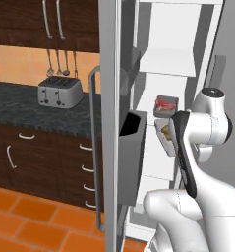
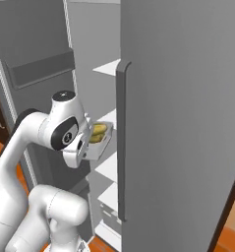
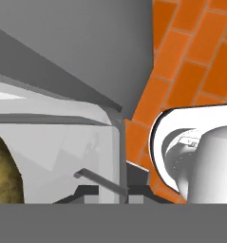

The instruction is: Take the meat container that has the steak and place it on the second highest rack of the freezer. Then take the vegetable container that has the potato and cucumber and place it on the highest rack of the freezer.

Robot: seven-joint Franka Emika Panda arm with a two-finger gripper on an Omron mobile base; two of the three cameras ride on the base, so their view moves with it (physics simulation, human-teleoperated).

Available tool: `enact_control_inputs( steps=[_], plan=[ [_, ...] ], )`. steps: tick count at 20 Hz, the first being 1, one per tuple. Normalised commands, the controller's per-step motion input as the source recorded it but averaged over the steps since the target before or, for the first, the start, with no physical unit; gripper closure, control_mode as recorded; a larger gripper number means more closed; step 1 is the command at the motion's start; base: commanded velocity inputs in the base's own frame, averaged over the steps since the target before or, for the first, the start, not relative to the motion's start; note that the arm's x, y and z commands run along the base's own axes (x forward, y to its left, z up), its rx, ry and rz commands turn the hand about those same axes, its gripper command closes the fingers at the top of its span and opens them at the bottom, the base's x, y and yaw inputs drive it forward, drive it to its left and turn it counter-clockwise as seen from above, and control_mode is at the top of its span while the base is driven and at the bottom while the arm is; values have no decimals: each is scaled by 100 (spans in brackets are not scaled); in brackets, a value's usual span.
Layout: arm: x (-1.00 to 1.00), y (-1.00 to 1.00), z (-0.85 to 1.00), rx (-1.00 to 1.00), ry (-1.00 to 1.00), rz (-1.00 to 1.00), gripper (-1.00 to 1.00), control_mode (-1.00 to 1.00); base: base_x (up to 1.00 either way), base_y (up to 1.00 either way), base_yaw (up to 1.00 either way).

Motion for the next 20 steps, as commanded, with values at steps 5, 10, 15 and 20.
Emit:
enact_control_inputs(
  steps=[5,10,15,20],
  plan=[
    [0,0,0,0,0,0,100,100,42,0,0],
    [0,0,15,0,-4,-4,100,-100,0,0,0],
    [0,-3,64,0,-17,-17,100,-100,0,0,0],
    [14,0,64,4,-23,-1,100,-100,0,0,0]
  ],
)
